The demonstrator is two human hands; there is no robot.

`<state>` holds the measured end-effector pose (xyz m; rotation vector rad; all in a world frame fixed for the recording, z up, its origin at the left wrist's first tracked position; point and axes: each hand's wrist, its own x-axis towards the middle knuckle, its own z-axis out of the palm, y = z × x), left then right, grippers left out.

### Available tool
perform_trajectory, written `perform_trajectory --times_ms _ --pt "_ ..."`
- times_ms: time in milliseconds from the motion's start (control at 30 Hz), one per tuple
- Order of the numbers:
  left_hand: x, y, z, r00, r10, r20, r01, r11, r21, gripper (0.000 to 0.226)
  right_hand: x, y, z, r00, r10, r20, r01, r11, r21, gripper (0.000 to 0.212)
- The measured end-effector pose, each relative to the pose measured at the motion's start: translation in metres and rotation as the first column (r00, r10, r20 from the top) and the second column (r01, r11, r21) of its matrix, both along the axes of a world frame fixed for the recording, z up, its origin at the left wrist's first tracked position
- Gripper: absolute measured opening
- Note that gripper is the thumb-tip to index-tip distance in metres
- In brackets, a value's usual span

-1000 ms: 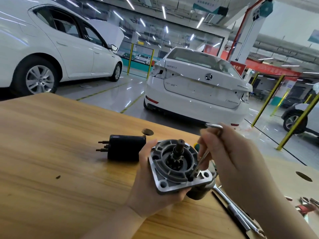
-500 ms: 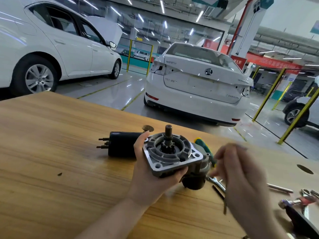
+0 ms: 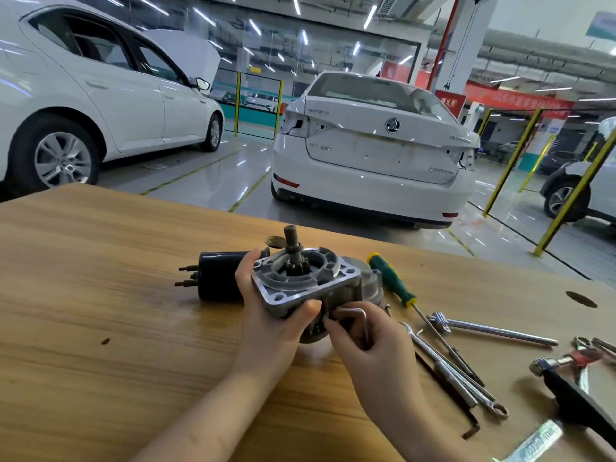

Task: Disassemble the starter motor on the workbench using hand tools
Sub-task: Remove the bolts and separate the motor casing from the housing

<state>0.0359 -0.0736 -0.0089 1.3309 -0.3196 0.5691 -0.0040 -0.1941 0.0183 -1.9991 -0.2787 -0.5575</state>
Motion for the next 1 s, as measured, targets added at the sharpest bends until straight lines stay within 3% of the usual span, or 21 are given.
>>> perform_trajectory --times_ms 167,300,467,667,867,1000 --pt "-0.002 0.001 0.000 1.000 -0.009 -0.019 0.009 1.000 0.002 0.070 -0.001 0.000 -0.001 1.000 0.009 -0.021 -0.009 1.000 -0.022 0.020" --pt "-0.003 0.001 0.000 0.999 -0.028 -0.019 0.027 1.000 -0.006 0.065 -0.002 0.004 0.007 0.999 0.037 0.008 -0.037 0.998 0.042 0.018" --pt "-0.005 -0.001 0.003 0.999 -0.036 0.016 0.036 0.999 -0.021 0.077 -0.003 0.012 0.018 0.998 0.059 0.037 -0.064 0.985 0.158 0.029" --pt "-0.006 -0.002 0.005 0.999 -0.009 0.038 0.008 1.000 0.023 0.082 -0.009 0.011 0.024 0.973 0.181 -0.147 -0.117 0.925 0.361 0.032" --pt "-0.005 -0.001 0.003 0.998 -0.022 0.059 0.018 0.998 0.063 0.087 -0.014 0.003 0.027 0.879 0.362 -0.311 -0.097 0.773 0.627 0.041" --pt "-0.004 -0.002 0.002 0.996 -0.019 0.088 0.011 0.996 0.089 0.092 -0.015 -0.007 0.037 0.815 0.423 -0.396 -0.085 0.763 0.641 0.036"
